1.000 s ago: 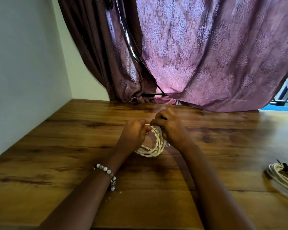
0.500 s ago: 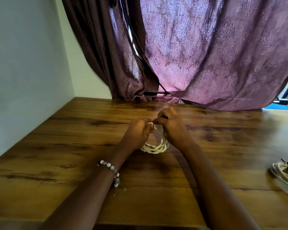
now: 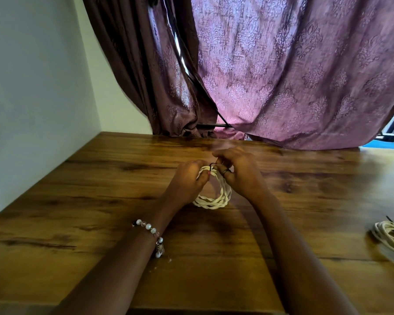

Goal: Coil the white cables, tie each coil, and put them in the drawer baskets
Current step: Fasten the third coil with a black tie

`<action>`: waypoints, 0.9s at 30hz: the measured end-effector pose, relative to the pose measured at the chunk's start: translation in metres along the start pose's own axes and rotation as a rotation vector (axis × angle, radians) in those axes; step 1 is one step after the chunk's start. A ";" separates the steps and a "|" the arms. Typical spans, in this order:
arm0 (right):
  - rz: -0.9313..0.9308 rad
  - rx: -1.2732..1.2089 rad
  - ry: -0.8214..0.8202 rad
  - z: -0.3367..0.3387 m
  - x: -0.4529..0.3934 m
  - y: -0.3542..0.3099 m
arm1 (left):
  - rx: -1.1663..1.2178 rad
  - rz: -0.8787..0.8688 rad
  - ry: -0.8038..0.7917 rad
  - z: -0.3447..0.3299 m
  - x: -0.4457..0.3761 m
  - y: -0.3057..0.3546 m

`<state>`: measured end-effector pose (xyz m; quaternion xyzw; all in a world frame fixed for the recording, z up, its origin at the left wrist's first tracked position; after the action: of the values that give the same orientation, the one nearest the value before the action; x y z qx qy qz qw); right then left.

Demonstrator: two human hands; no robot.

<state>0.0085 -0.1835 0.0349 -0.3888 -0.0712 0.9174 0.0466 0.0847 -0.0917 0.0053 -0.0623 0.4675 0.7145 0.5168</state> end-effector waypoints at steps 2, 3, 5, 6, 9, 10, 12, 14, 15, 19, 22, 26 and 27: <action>-0.013 -0.024 0.016 0.002 0.001 0.001 | -0.005 -0.003 0.000 0.000 0.000 0.000; -0.022 -0.035 0.022 0.002 0.001 0.001 | -0.004 -0.003 -0.002 -0.001 0.000 0.000; -0.029 -0.048 0.023 0.003 0.001 0.001 | -0.007 0.004 -0.003 -0.001 0.000 -0.001; -0.032 -0.046 0.019 0.003 0.001 0.000 | -0.010 0.004 0.000 -0.001 0.000 -0.001; -0.044 -0.031 0.010 0.003 -0.001 -0.002 | -0.025 0.001 0.014 -0.001 0.000 0.000; -0.049 -0.024 0.012 0.003 -0.001 -0.003 | -0.030 0.003 0.019 -0.002 0.000 0.000; -0.077 -0.017 0.013 0.003 -0.002 -0.003 | -0.035 0.004 0.028 -0.002 0.000 0.000; -0.145 -0.054 0.017 0.002 -0.002 0.000 | -0.044 -0.014 0.038 -0.002 -0.001 0.003; -0.185 -0.091 0.015 0.001 -0.001 0.003 | -0.051 -0.023 0.044 -0.002 -0.001 0.004; -0.341 -0.244 0.016 -0.004 0.002 0.013 | -0.074 -0.027 0.067 -0.002 -0.001 0.006; -0.440 -0.311 0.048 -0.006 0.004 0.021 | -0.092 -0.014 0.072 -0.004 -0.002 0.007; -0.535 -0.474 0.081 -0.010 0.007 0.027 | -0.120 0.004 0.088 -0.005 -0.001 0.008; -0.554 -0.530 0.070 -0.011 0.008 0.028 | -0.123 0.009 0.096 -0.005 0.000 0.008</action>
<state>0.0104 -0.2089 0.0172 -0.3846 -0.4067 0.8059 0.1928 0.0766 -0.0955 0.0075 -0.1260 0.4470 0.7404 0.4859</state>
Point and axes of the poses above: each hand's wrist, its own x-axis away from the middle knuckle, its own z-axis out of the back of the hand, y = z × x, the point moved 7 cm from there along -x, towards the middle knuckle, and after that the axes turned 7 degrees about x, right-handed, at the moved point
